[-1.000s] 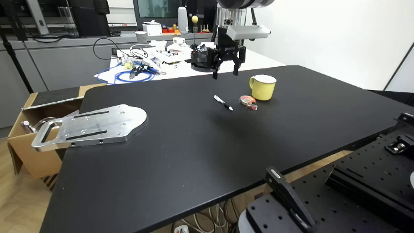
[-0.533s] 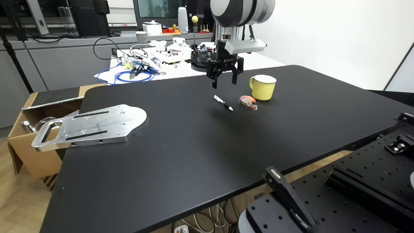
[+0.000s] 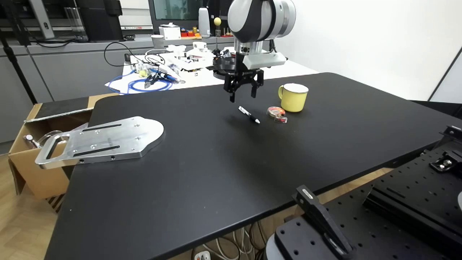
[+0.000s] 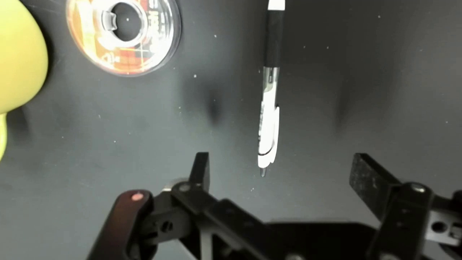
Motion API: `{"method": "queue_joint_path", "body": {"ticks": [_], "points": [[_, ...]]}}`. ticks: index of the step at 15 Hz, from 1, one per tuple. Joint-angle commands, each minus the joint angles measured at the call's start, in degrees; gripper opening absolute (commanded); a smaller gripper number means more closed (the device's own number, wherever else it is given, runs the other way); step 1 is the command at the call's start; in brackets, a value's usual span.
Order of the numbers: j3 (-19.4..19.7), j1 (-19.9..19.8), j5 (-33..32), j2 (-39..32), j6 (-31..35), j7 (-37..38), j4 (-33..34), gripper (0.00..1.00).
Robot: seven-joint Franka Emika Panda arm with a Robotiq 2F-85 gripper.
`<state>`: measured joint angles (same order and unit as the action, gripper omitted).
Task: Flip the pen in the cup
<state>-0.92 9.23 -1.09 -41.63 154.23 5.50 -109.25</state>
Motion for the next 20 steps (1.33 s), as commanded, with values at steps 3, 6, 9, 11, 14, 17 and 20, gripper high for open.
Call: {"method": "queue_joint_path", "body": {"ticks": [3, 6, 9, 11, 14, 17, 20], "points": [[0.0, 0.2, 0.0, -3.7, 0.1, 0.7, 3.2, 1.0], [0.0, 0.2, 0.0, -4.8, 0.2, 0.7, 3.7, 1.0], [0.3, 0.6, -0.1, -5.6, 0.7, 1.0, 3.8, 0.68], [0.4, 0.7, -0.1, -6.0, 0.8, 1.1, 3.9, 0.53], [0.5, 0.8, -0.1, -6.0, 0.8, 1.2, 4.2, 0.33], [0.8, 0.9, -0.1, -5.9, 0.5, 1.7, 4.5, 0.13], [1.6, 1.5, 0.0, -5.4, -0.2, 3.1, 4.5, 0.0]]}}
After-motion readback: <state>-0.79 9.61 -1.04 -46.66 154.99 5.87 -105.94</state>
